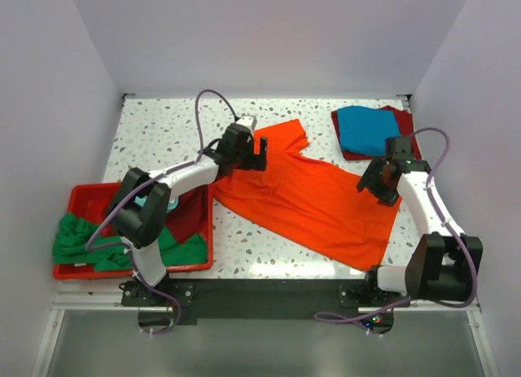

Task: Fold and stack the t-shirts
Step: Fold the tshirt

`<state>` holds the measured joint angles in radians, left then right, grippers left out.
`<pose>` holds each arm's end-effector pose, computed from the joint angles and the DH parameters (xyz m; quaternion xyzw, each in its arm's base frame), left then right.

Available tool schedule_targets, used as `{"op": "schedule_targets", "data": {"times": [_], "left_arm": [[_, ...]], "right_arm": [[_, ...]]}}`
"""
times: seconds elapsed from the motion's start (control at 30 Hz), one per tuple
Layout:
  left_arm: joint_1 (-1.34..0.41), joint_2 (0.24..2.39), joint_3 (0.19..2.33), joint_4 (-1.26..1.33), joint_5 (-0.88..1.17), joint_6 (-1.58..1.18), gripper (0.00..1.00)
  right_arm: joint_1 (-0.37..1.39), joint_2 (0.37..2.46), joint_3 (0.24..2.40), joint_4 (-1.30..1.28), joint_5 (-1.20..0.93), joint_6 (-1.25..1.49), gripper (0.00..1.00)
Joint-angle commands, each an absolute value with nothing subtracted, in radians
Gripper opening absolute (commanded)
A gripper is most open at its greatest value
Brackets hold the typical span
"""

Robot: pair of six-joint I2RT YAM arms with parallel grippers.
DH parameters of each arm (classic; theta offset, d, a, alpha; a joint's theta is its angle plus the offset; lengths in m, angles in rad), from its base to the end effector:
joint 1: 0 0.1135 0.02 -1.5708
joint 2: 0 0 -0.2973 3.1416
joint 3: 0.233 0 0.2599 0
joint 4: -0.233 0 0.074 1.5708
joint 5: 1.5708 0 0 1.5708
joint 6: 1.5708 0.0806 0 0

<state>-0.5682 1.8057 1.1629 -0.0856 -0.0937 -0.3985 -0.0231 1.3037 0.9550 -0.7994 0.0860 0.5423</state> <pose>0.3772 -0.2319 0.1964 0.0582 0.9099 -0.1520 0.3815 0.2628 -0.0130 0.2295 0.2812 0.9356 0.0132 0.2134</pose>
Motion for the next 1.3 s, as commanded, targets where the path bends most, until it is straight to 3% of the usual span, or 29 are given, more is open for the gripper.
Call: {"op": "schedule_targets", "data": {"times": [0.0,0.3,0.57,0.8,1.03,1.27], "left_arm": [[-0.572,1.775,1.274,-0.090,-0.092,-0.508,1.00],[-0.604,1.910,1.559,-0.129,-0.118,-0.517,1.00],[-0.607,2.057,1.736,-0.175,-0.071,-0.474,0.99],[-0.646,2.051,1.723,-0.179,-0.156,-0.497,0.98],[-0.646,2.111,1.795,-0.175,-0.170,-0.433,0.97],[-0.635,2.221,1.856,-0.167,-0.244,-0.312,0.97]], "right_arm": [[-0.159,1.328,0.992,-0.781,0.052,0.428,0.68],[-0.267,1.250,1.037,-0.815,0.098,0.439,0.64],[-0.382,1.301,1.060,-0.782,0.061,0.425,0.57],[-0.416,1.396,1.055,-0.764,0.041,0.477,0.50],[-0.416,1.384,1.006,-0.746,0.086,0.503,0.52],[-0.416,1.384,0.954,-0.706,0.002,0.528,0.53]]}}
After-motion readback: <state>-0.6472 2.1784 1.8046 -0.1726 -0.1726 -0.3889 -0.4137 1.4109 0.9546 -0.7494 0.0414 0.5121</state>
